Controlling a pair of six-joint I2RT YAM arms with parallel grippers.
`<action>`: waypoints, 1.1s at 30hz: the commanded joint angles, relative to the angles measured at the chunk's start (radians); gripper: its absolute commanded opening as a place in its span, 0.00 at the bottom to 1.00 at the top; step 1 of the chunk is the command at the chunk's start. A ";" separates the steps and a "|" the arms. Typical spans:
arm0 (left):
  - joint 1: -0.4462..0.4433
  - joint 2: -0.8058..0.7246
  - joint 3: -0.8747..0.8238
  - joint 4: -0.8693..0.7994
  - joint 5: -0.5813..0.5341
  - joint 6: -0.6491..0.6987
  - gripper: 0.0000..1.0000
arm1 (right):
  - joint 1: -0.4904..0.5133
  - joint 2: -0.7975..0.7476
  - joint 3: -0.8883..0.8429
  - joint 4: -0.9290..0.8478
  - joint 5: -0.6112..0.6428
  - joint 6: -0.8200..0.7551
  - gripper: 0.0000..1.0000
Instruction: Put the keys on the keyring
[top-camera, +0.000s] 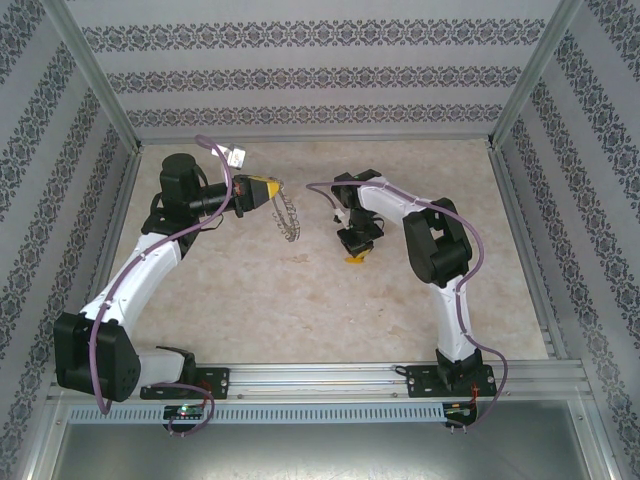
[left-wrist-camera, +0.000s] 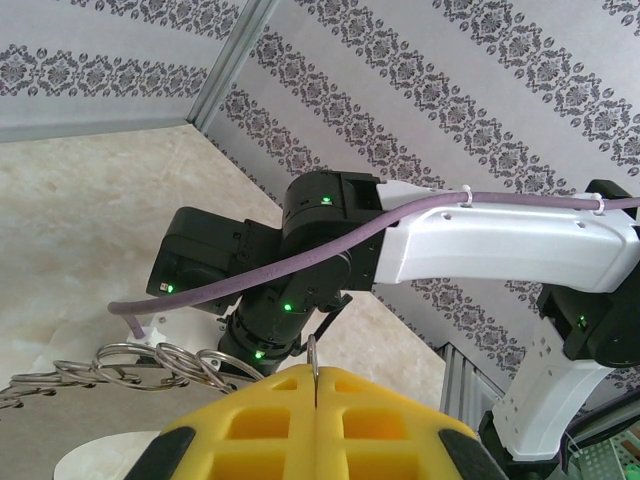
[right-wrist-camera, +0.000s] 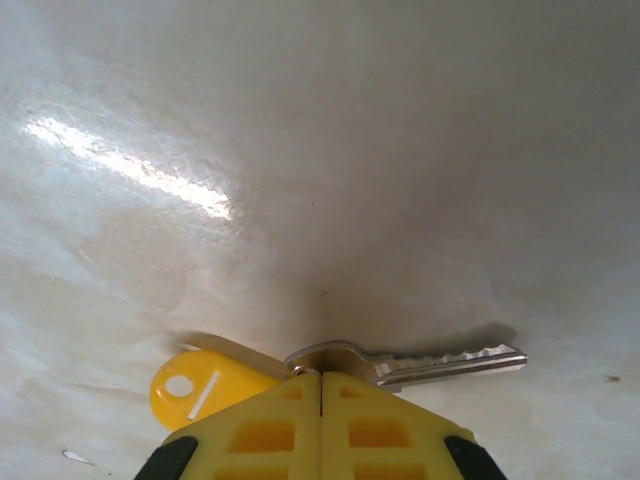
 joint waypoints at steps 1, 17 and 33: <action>-0.012 -0.001 0.028 0.017 0.021 0.016 0.00 | -0.007 -0.047 -0.013 0.010 -0.003 0.005 0.03; -0.016 0.012 0.076 0.007 0.026 -0.045 0.00 | -0.015 -0.465 -0.612 0.915 -0.250 0.186 0.03; -0.019 0.000 0.077 -0.013 0.016 -0.059 0.00 | -0.003 -0.518 -0.820 1.151 -0.202 0.253 0.25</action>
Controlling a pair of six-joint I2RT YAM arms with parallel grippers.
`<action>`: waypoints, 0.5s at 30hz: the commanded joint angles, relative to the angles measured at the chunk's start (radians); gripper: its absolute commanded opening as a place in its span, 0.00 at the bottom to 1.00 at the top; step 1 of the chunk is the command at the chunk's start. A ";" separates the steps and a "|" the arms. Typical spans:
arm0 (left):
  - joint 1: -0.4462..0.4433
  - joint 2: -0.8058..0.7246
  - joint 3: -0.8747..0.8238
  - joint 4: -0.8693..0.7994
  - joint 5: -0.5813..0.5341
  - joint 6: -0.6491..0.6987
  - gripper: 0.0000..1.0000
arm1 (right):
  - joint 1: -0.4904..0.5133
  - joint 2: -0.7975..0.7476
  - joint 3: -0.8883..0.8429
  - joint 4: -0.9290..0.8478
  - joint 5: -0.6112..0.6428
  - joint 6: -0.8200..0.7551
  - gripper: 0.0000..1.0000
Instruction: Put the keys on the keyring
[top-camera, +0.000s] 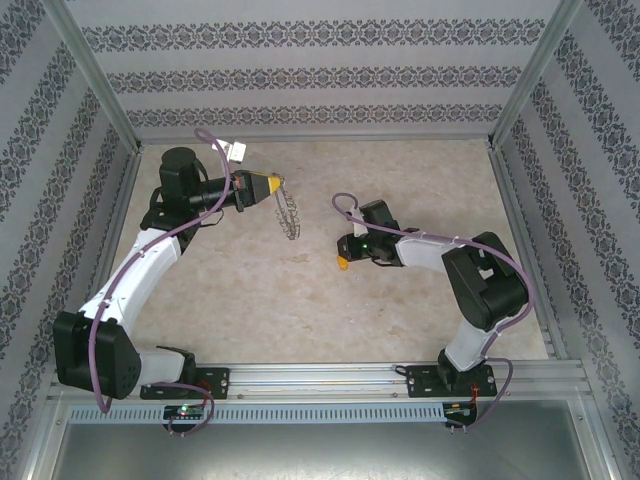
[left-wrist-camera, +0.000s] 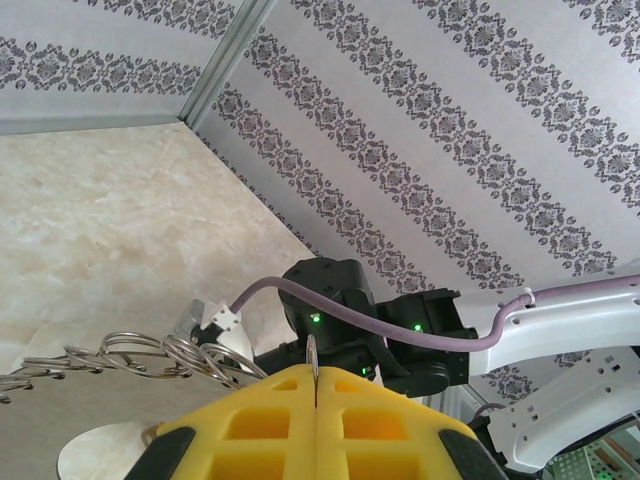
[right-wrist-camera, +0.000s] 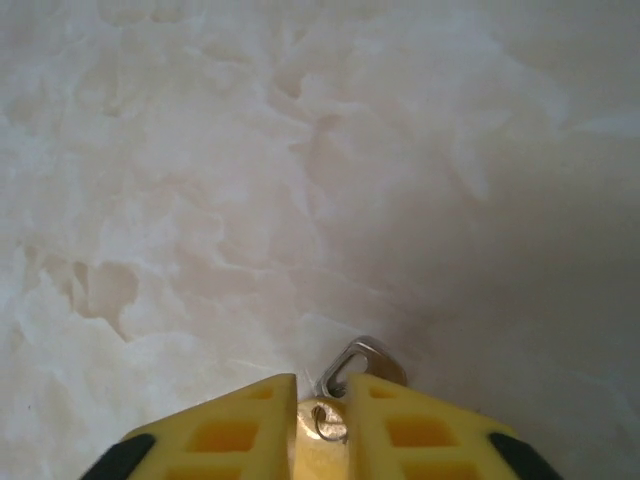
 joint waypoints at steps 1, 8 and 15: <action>-0.012 -0.011 0.016 0.042 0.013 -0.017 0.00 | 0.010 -0.058 0.012 -0.051 0.024 -0.024 0.27; -0.012 0.004 0.003 0.101 0.011 -0.036 0.00 | 0.014 -0.071 0.197 -0.385 0.144 -0.114 0.34; -0.012 -0.006 0.019 -0.080 -0.005 0.073 0.00 | 0.022 0.197 0.607 -0.944 0.167 -0.172 0.32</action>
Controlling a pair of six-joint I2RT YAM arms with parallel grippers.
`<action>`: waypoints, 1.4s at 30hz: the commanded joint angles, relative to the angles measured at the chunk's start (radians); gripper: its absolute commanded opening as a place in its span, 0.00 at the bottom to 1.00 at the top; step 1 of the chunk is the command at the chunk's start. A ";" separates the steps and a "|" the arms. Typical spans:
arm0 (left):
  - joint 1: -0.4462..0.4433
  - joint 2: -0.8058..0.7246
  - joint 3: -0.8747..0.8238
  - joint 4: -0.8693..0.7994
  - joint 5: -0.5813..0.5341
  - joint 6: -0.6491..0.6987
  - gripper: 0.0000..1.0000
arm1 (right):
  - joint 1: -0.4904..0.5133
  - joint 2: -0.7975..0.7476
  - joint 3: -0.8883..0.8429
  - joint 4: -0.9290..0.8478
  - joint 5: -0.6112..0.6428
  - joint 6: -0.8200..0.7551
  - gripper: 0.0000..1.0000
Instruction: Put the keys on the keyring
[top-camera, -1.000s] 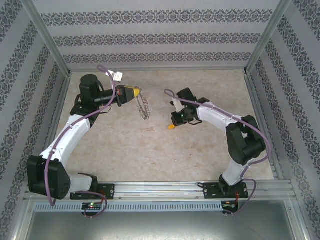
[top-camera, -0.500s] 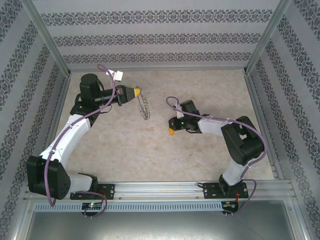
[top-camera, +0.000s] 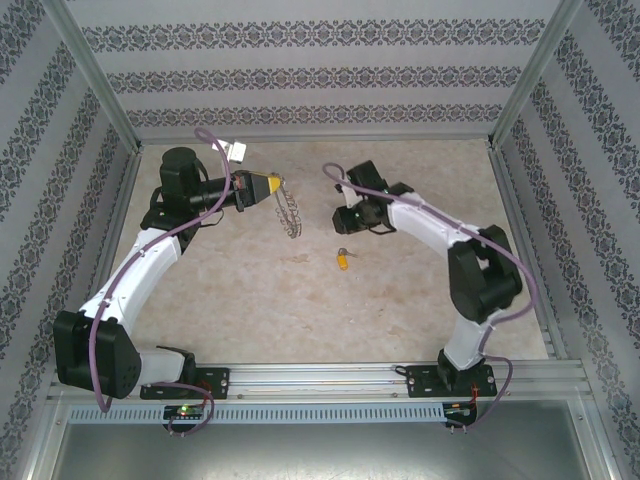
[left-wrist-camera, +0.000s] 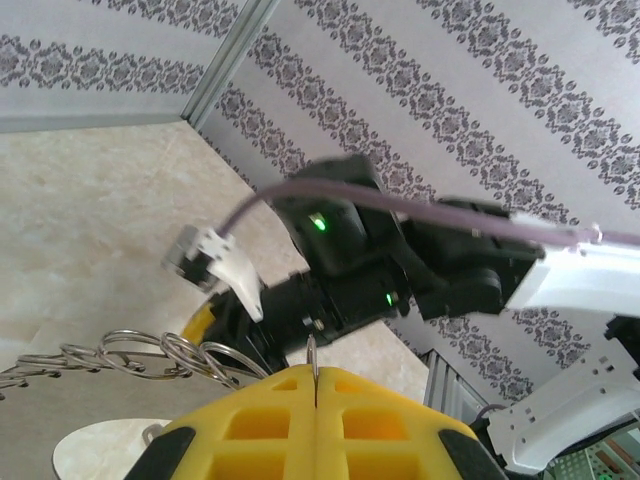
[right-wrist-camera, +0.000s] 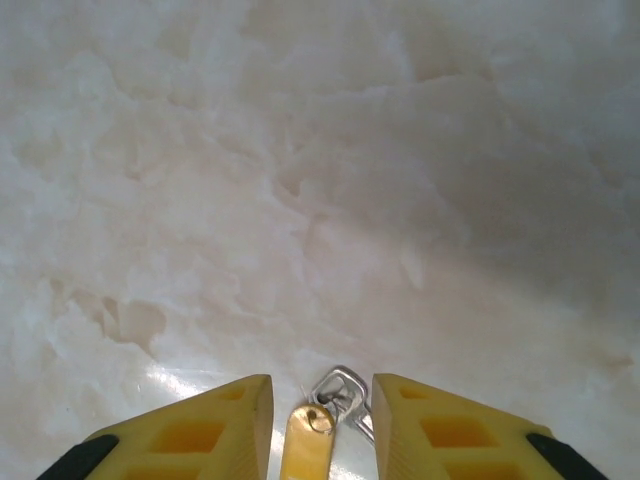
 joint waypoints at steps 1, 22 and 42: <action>-0.012 -0.017 0.017 -0.078 -0.002 0.082 0.00 | 0.009 0.115 0.118 -0.384 0.019 -0.032 0.32; -0.013 -0.083 -0.073 -0.103 -0.014 0.169 0.00 | -0.037 0.313 0.300 -0.502 -0.152 0.103 0.27; -0.013 -0.078 -0.087 -0.062 -0.027 0.167 0.00 | -0.054 0.366 0.324 -0.484 -0.209 0.119 0.24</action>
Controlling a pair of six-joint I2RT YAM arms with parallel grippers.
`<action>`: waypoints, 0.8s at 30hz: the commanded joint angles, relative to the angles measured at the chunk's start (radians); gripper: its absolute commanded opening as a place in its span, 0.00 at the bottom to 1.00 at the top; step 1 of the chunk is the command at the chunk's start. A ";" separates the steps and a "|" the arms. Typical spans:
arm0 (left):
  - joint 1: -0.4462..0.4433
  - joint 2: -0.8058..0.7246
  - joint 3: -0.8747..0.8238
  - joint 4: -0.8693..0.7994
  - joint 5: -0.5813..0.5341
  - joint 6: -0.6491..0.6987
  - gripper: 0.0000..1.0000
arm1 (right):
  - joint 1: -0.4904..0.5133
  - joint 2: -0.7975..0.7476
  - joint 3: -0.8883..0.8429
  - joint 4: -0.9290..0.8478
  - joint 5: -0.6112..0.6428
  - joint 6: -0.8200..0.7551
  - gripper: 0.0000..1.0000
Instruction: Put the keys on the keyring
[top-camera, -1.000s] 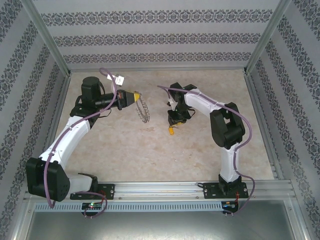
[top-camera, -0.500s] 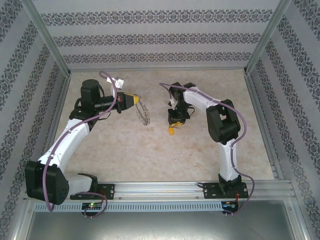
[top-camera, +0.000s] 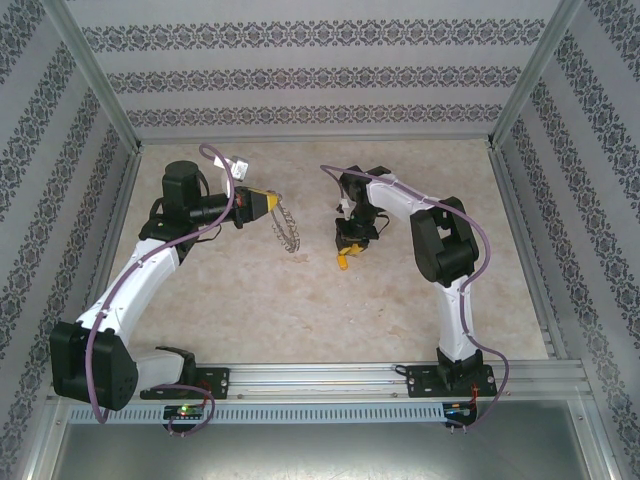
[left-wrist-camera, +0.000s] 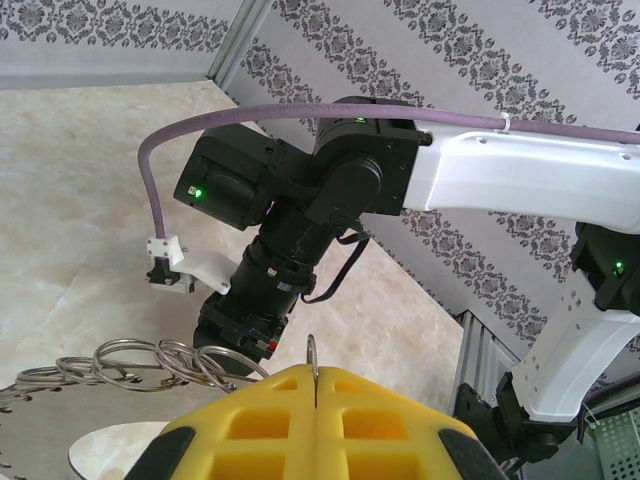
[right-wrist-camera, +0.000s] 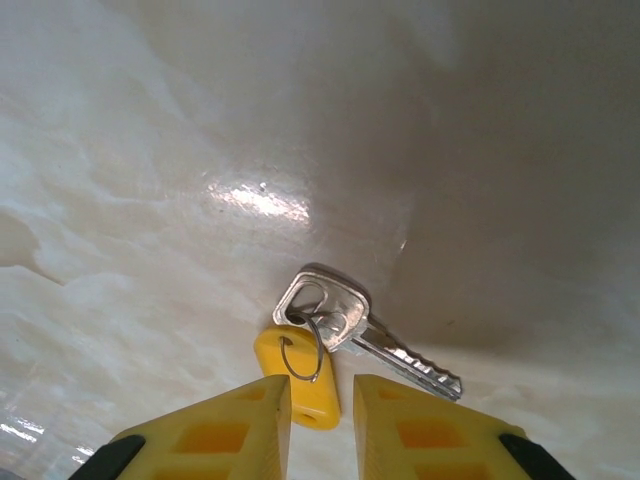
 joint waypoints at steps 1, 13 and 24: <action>-0.012 -0.018 -0.002 0.039 0.003 0.016 0.00 | -0.007 0.023 0.032 -0.007 -0.022 0.010 0.24; -0.012 -0.048 -0.003 0.012 -0.013 0.027 0.00 | -0.007 0.041 0.021 0.013 -0.050 0.019 0.23; -0.013 -0.067 -0.003 -0.008 -0.015 0.032 0.00 | -0.006 0.051 0.004 0.022 -0.051 0.020 0.22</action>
